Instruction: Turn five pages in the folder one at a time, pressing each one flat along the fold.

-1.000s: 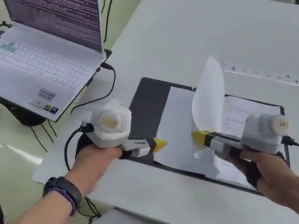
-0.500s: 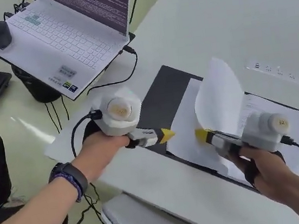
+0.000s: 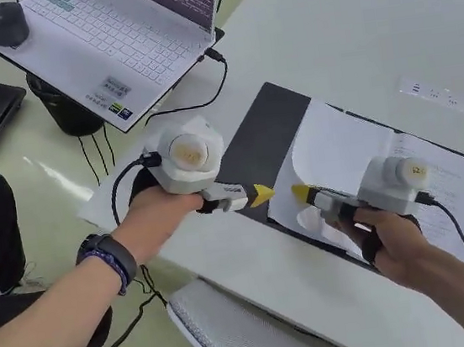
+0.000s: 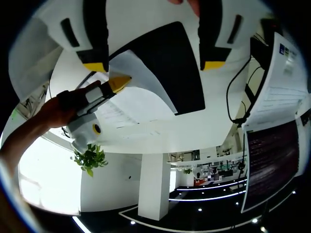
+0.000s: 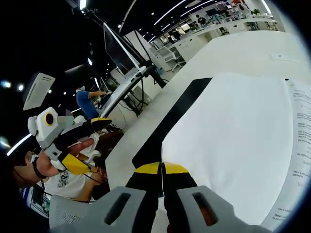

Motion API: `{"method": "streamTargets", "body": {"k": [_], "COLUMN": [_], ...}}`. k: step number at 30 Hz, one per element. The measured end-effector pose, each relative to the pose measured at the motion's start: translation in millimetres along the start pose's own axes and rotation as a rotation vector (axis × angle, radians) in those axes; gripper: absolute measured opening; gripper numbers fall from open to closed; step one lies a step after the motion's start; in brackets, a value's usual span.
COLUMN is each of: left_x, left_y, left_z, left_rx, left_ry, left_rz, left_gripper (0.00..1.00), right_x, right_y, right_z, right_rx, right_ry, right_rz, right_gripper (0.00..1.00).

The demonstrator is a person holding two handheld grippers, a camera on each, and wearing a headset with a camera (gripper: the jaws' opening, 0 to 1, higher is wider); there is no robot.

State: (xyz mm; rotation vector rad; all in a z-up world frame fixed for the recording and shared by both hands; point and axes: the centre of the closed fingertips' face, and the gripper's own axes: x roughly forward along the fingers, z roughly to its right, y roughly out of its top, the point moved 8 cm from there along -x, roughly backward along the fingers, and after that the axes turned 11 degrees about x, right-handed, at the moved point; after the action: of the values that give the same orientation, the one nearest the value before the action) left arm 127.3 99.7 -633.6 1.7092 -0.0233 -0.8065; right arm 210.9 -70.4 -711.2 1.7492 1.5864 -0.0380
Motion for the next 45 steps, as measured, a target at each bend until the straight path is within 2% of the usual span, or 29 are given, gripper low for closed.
{"method": "streamTargets", "body": {"k": [12, 14, 23, 29, 36, 40, 45], "left_x": [1.0, 1.9, 4.9, 6.1, 7.9, 8.3, 10.6], "left_y": [-4.8, -4.9, -4.6, -6.3, -7.4, -6.1, -4.8], "left_z": [-2.2, -2.1, -2.5, -2.8, -0.5, 1.0, 5.4], "left_rx": [-0.010, -0.011, -0.008, -0.010, -0.005, -0.005, 0.001], "left_ry": [-0.002, -0.004, -0.011, -0.017, -0.028, -0.032, -0.044], "left_rz": [-0.008, -0.010, -0.015, -0.020, -0.029, -0.029, -0.032], "left_gripper": [0.76, 0.76, 0.76, 0.76, 0.77, 0.76, 0.76], "right_x": [22.2, 21.5, 24.5, 28.0, 33.1, 29.7, 29.1], "right_y": [-9.3, -13.0, -17.3, -17.9, -16.9, -18.6, -18.2], "right_z": [19.1, 14.5, 15.7, 11.6, 7.6, 1.0, 0.9], "right_rx": [0.028, 0.031, 0.048, 0.044, 0.039, 0.032, 0.035], "right_ry": [-0.055, -0.062, -0.075, -0.045, 0.016, 0.032, 0.057], "right_rz": [-0.042, -0.046, -0.063, -0.063, -0.069, -0.069, -0.071], "right_gripper": [0.00, 0.00, 0.02, 0.12, 0.30, 0.34, 0.40]}}
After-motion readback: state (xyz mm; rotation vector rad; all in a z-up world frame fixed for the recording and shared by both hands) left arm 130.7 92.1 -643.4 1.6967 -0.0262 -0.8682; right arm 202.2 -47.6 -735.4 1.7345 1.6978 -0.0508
